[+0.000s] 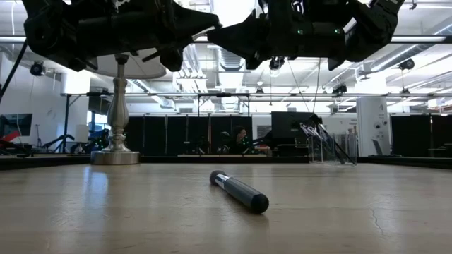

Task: Put items in baskets/containers
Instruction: Put the foundation brush into the transparent organizer

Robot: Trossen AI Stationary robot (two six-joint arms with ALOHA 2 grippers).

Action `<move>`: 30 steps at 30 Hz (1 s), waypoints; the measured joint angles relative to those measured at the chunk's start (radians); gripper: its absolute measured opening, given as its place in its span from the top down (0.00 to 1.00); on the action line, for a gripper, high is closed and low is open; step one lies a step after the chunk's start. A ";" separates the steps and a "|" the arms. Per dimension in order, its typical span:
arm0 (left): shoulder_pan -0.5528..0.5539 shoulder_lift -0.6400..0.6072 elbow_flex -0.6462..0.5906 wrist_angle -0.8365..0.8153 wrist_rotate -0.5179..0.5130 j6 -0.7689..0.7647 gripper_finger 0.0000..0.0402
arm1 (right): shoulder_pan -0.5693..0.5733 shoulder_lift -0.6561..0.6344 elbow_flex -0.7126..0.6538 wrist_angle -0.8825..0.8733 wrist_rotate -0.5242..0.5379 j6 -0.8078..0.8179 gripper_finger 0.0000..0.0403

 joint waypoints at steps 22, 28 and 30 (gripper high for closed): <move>-0.001 -0.002 0.000 0.003 -0.024 0.015 1.00 | 0.000 0.000 0.032 0.017 -0.005 0.061 0.80; -0.002 -0.002 0.000 0.001 -0.019 0.016 1.00 | 0.000 0.000 0.032 0.009 -0.001 0.054 0.95; -0.002 -0.001 0.000 0.000 -0.017 0.016 1.00 | 0.000 0.000 0.032 0.006 -0.001 0.054 0.95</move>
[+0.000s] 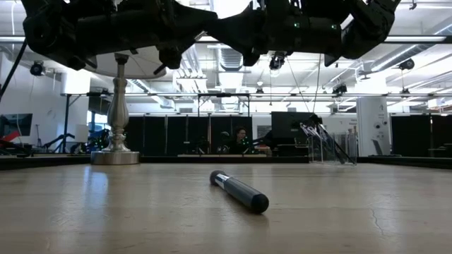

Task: Put items in baskets/containers
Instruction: Put the foundation brush into the transparent organizer

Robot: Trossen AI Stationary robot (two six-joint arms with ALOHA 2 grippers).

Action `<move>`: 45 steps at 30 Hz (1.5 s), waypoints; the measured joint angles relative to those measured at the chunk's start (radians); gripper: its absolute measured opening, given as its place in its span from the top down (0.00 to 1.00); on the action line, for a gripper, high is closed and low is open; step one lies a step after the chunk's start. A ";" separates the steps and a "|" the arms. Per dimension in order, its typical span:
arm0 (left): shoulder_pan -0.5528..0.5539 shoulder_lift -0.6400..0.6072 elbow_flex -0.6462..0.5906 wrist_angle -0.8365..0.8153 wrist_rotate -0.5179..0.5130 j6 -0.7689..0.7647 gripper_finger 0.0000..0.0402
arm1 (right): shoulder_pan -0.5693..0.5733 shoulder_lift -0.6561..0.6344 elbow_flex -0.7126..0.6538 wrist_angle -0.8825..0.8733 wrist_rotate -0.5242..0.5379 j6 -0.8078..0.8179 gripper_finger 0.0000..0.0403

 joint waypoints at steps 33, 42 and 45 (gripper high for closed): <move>-0.001 -0.158 -0.039 -0.272 -0.004 0.031 0.87 | -0.025 -0.492 0.012 -1.079 0.234 0.067 0.97; -0.001 -0.153 -0.039 -0.278 -0.004 0.038 0.99 | -0.273 -0.757 0.142 -1.717 0.408 0.204 0.97; -0.001 -0.153 -0.039 -0.279 -0.004 0.040 1.00 | -0.424 -0.766 0.168 -1.743 0.329 0.177 0.97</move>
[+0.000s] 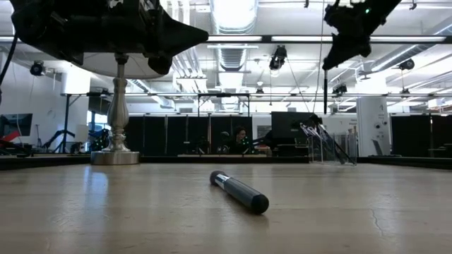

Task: Put items in baskets/containers
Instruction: Put the foundation brush into the transparent organizer

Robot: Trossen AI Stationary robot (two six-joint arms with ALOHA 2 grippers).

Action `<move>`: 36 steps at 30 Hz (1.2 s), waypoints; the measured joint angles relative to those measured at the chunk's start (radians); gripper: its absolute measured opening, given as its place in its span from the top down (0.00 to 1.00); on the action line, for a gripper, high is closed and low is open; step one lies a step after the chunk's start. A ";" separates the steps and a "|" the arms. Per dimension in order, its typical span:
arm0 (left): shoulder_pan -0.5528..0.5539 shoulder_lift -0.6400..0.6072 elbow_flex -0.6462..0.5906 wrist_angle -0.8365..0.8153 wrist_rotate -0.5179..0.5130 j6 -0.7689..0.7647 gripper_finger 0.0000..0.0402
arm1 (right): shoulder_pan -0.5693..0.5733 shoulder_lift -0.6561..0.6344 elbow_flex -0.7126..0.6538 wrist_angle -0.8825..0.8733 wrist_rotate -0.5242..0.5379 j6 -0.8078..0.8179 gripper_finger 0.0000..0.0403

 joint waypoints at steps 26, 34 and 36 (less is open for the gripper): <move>0.000 0.000 0.000 -0.070 0.001 0.000 1.00 | -0.424 0.295 -0.031 -0.044 -0.304 -0.150 0.95; -0.004 0.005 0.000 -0.107 0.026 -0.009 1.00 | -0.424 0.289 -0.028 -0.043 -0.302 -0.148 0.72; -0.012 0.013 0.000 -0.110 0.026 -0.006 1.00 | -0.423 0.266 -0.026 -0.047 -0.301 -0.148 0.68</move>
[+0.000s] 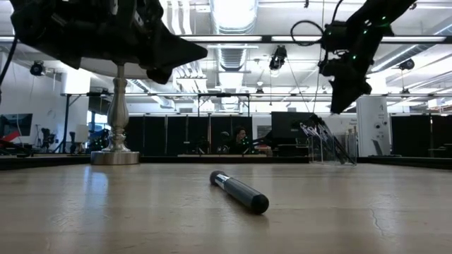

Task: Put items in baskets/containers
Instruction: Put the foundation brush into the transparent organizer

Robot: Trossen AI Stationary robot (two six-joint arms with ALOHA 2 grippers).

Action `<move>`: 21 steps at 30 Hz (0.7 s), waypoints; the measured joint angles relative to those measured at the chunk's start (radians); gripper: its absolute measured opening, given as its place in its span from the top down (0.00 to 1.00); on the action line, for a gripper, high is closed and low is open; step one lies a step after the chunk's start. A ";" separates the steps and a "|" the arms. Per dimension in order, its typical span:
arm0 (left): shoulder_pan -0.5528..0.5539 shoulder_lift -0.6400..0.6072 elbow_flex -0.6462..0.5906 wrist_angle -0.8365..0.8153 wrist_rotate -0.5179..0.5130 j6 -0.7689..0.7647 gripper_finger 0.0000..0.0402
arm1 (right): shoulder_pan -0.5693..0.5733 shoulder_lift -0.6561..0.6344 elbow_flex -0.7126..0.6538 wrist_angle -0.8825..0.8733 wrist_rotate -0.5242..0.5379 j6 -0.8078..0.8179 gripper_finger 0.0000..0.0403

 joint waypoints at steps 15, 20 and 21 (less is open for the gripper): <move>-0.099 0.286 0.096 -0.142 0.037 -0.017 1.00 | 0.408 -0.356 -0.247 0.190 0.104 0.151 0.96; -0.115 0.421 0.239 -0.330 0.053 -0.052 0.94 | 0.542 -0.400 -0.353 0.333 0.104 0.173 0.98; -0.115 0.439 0.266 -0.350 0.069 -0.060 0.92 | 0.556 -0.401 -0.364 0.346 0.105 0.173 0.98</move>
